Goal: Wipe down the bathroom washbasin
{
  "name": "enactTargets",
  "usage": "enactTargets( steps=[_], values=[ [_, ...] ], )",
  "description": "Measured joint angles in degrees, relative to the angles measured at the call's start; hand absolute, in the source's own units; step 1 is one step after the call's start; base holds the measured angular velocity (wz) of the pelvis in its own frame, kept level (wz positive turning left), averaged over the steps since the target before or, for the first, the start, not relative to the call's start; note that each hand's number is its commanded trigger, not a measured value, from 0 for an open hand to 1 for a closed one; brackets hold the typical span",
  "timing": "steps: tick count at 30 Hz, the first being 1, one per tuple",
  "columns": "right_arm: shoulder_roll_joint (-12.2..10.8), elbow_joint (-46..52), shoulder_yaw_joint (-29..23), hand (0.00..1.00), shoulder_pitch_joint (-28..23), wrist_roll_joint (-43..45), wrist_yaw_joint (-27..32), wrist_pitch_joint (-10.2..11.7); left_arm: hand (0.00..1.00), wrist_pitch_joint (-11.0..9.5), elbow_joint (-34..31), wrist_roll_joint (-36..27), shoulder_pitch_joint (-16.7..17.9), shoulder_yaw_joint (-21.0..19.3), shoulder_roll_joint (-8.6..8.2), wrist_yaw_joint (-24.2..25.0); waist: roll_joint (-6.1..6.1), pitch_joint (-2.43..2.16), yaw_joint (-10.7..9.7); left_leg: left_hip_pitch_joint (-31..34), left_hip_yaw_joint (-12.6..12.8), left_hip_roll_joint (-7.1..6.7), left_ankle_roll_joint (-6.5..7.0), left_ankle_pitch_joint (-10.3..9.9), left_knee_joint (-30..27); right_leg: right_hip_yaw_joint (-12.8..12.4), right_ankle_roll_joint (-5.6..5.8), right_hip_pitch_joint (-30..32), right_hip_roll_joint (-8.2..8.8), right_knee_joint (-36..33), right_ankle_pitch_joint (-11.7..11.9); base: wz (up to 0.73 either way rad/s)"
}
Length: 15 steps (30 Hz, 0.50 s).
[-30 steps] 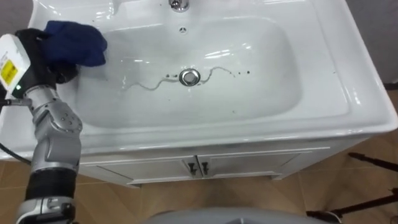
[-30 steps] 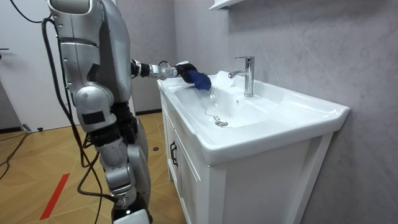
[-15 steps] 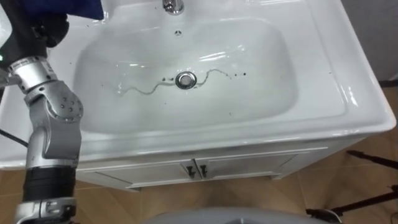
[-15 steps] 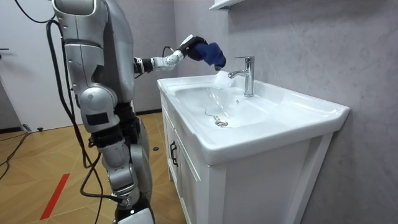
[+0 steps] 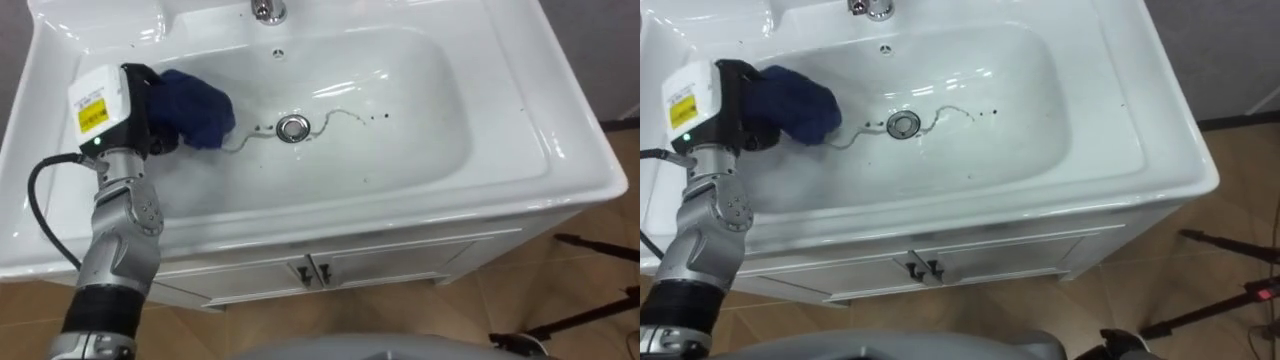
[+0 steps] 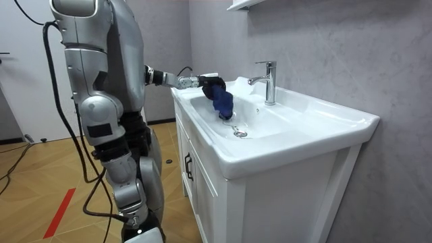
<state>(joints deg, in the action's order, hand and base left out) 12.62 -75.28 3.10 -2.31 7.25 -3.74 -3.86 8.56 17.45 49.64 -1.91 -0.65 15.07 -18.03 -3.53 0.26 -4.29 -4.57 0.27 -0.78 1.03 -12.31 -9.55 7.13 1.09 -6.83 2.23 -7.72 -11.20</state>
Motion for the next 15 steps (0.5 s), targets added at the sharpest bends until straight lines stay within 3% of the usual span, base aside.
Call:
enactTargets(
  steps=[15],
  values=[
    [0.7,0.7,0.2,0.0,0.0,-0.4,0.1,-0.1,1.0,2.2,0.6,3.1,0.0,0.1,0.14,8.9,-1.02,-0.18,-0.1,0.7,0.5,0.09,0.0,0.0,-0.1,-0.5,-0.03,0.9,-0.04,-0.2,0.0,-0.02]
  ],
)
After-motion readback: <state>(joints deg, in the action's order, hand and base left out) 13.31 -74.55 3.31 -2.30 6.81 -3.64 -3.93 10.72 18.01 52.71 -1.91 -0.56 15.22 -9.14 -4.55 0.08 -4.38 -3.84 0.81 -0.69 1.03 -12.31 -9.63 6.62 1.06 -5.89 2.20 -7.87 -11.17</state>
